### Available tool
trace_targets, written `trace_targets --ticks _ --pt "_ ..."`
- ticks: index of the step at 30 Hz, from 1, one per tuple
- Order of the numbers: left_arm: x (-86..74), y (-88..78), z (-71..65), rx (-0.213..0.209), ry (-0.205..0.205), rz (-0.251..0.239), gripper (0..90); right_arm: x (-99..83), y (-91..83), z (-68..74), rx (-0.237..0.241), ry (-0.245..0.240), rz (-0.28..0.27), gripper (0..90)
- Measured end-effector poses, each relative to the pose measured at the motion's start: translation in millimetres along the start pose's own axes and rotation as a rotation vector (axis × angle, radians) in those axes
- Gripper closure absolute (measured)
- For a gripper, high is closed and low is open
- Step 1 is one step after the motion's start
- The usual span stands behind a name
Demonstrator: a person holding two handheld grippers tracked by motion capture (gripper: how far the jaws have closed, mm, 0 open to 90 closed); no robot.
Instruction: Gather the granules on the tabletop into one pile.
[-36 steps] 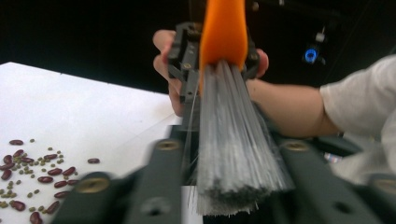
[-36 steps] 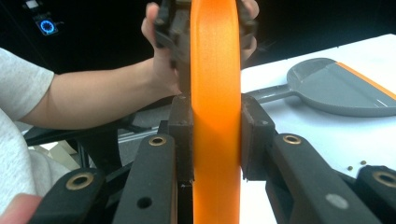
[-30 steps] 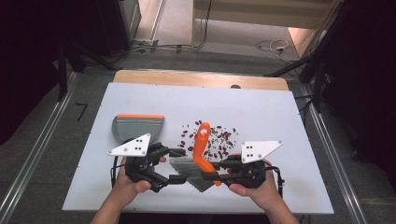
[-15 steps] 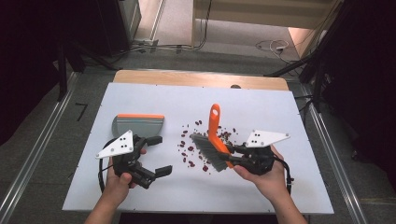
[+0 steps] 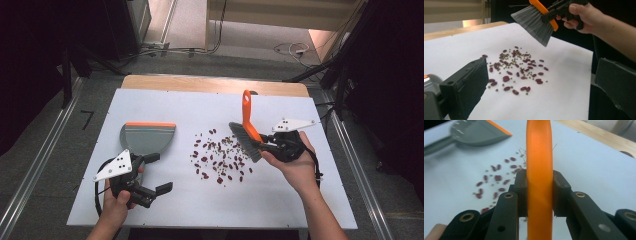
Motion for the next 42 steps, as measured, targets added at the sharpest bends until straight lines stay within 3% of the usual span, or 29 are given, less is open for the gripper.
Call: trace_targets --ticks 7,14,16,23,27,34,42 --pt "-5.2 -7.0 3.8 0.023 0.000 -0.003 0.1 12.2 16.3 -18.2 -0.132 -0.021 0.070 69.1" --pt "-8.9 -10.7 6.1 0.033 -0.005 -0.003 0.1 14.0 39.6 -36.7 -0.240 -0.022 0.191 69.0" --pt "-9.3 -11.5 6.8 0.036 -0.009 -0.003 0.1 13.1 45.8 -41.6 -0.290 -0.027 0.223 69.0" --pt "-10.3 -12.7 8.5 0.040 -0.009 -0.003 0.1 8.9 69.0 -44.3 -0.411 -0.075 0.329 69.0" --pt "-9.9 -12.6 7.1 0.036 -0.008 -0.002 0.1 9.8 81.4 -41.1 -0.401 -0.090 0.371 69.0" --pt "-10.1 -9.6 4.3 0.025 -0.001 0.004 0.1 13.2 96.7 -23.1 -0.406 -0.137 0.426 69.0" --pt "-9.7 -12.9 6.4 0.032 -0.005 -0.004 0.1 13.1 100.2 -3.3 -0.365 -0.199 0.448 68.9"
Point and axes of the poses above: each handheld gripper's, and its own axes: y roughly forward along the jaws, x roughly out of its top, z roughly to its left, the point moved 2 cm from there along y, roughly forward along the jaws, and after that the axes turned 5 degrees about y, right-handed, at the moved point
